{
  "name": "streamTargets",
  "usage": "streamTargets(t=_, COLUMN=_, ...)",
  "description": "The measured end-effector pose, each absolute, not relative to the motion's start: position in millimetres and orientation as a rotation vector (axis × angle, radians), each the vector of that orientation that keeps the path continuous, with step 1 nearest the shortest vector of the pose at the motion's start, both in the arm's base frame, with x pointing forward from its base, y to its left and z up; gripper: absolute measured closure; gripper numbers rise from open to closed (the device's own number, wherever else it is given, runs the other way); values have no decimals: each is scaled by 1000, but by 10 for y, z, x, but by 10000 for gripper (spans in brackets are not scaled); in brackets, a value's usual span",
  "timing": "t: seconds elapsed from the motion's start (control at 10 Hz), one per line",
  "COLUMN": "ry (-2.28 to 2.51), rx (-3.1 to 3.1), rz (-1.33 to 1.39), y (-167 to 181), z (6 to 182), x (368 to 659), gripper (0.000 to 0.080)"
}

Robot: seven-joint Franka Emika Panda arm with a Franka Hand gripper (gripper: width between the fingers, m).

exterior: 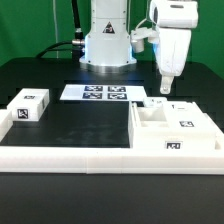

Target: Assemble cabinet

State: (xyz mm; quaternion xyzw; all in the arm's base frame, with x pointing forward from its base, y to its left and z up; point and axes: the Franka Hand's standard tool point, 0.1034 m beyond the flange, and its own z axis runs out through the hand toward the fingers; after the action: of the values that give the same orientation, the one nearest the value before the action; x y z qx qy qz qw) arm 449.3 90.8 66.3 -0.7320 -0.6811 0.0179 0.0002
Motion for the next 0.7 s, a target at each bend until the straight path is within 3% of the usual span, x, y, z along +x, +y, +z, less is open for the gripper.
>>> streamTargets(t=0.3, ry=-2144, rx=-2288, rz=-9, y=911, z=500, x=4219, gripper=2)
streamTargets(t=0.7, ry=-2133, rx=-2275, rz=-26, y=959, z=343, x=4098, gripper=2)
